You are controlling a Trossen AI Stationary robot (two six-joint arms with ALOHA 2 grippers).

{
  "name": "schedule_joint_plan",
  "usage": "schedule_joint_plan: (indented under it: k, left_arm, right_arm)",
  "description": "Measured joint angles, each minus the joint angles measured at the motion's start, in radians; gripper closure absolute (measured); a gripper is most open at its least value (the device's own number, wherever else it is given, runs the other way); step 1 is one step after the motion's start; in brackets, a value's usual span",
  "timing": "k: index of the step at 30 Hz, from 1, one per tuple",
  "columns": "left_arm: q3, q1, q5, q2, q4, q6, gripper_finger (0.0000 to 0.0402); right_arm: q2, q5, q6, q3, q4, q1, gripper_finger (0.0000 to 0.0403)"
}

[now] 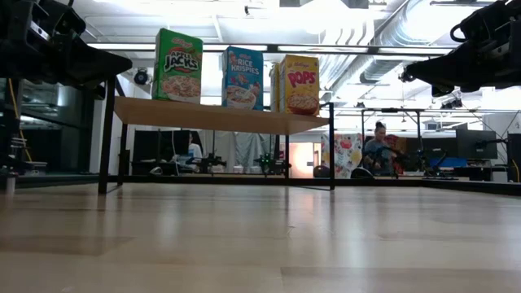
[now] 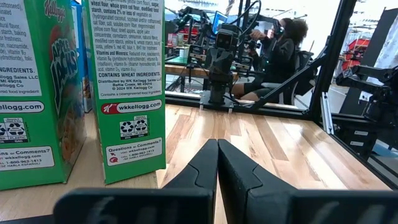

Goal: Stack cereal on shelf
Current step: Return to Home Position

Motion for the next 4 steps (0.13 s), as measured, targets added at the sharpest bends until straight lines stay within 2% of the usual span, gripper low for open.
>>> schedule_joint_plan:
  k: [4]
  left_arm:
    - [0.0,0.0,0.0,0.0,0.0,0.0,0.0398]
  right_arm:
    - [0.0,0.0,0.0,0.0,0.0,0.0,0.0402]
